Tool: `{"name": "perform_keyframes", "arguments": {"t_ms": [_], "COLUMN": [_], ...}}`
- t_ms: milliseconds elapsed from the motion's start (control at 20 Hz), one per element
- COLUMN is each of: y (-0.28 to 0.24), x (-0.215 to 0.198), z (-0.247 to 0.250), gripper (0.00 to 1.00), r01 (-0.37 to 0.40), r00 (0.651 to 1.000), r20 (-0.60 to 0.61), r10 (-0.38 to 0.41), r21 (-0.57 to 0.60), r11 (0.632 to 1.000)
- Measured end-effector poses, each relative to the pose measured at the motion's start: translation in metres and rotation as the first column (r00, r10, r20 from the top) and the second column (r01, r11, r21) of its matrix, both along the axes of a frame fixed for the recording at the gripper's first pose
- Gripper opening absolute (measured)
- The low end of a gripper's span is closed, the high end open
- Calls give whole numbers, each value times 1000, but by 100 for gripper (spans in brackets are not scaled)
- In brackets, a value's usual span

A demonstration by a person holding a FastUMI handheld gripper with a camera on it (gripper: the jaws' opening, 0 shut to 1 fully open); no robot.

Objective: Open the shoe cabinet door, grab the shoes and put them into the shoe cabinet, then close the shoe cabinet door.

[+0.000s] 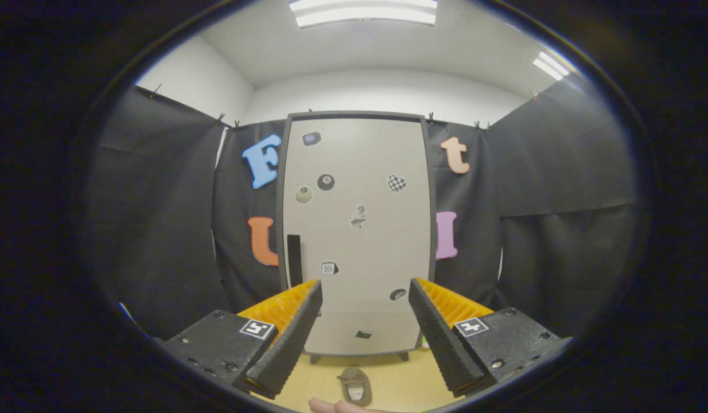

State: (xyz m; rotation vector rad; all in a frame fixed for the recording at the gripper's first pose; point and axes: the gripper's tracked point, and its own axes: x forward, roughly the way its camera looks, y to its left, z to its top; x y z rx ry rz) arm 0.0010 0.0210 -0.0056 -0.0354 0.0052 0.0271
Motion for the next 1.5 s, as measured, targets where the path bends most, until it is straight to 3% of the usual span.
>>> {"name": "perform_keyframes", "arguments": {"t_ms": [300, 700, 1050, 1350, 1500], "y": [17, 56, 117, 132, 139], "x": [19, 86, 154, 203, 222], "z": [-4, 5, -26, -46, -55], "gripper": [99, 99, 99, 99, 99], "r01": [-30, -100, -223, -145, -147], "r00": [999, 995, 972, 986, 986], "r20": [-12, 16, -62, -77, -80], "r10": [30, 100, 225, 146, 147], "r21": [6, 37, 40, 7, 3], "r11": [1000, 994, 974, 989, 989]}}
